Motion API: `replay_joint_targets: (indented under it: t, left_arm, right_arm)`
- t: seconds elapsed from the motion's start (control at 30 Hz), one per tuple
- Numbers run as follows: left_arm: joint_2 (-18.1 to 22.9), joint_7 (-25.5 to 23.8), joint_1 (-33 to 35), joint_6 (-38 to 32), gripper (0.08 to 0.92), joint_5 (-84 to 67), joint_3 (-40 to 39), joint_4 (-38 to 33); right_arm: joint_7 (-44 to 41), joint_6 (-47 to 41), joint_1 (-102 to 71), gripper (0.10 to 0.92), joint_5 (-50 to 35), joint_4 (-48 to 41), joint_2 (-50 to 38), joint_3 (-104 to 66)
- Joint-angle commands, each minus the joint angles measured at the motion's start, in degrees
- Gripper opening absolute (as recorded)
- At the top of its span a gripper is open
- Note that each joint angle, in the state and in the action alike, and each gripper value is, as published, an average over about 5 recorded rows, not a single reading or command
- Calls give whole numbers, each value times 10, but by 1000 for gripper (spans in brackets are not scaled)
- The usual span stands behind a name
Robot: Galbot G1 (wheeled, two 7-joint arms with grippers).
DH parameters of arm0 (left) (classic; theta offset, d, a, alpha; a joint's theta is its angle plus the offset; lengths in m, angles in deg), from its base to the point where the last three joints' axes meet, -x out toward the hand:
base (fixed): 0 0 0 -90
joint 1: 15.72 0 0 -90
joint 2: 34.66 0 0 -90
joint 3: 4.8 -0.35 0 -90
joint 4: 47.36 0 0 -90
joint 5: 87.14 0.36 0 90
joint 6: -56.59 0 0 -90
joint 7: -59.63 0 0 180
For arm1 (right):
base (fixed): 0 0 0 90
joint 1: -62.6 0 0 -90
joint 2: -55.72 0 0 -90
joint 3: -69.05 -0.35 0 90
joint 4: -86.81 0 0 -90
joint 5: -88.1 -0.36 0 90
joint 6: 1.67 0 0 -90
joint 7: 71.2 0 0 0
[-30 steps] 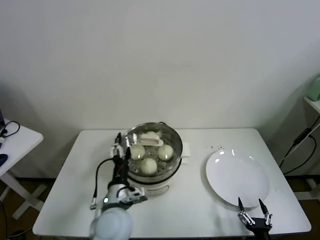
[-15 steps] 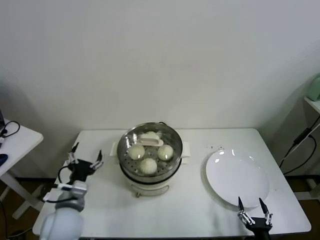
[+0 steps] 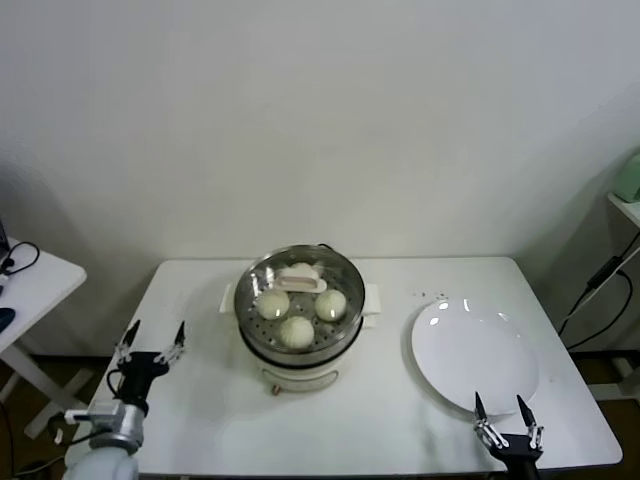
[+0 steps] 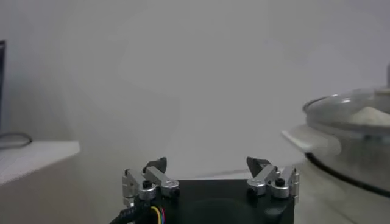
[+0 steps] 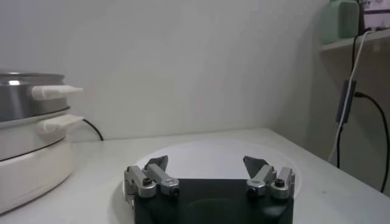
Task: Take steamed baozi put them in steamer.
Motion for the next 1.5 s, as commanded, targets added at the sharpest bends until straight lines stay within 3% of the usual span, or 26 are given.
replay_joint_targets:
  t: [0.03,1.5]
  left_arm:
    - [-2,-4,13,-86,823,-87,17,81]
    - [7,-7,22,-89,823,-71,11,60]
  right_arm:
    - [1,3,1,823,0,-1,1,0]
    - [3,-1,-2,823,0,4,4,-1]
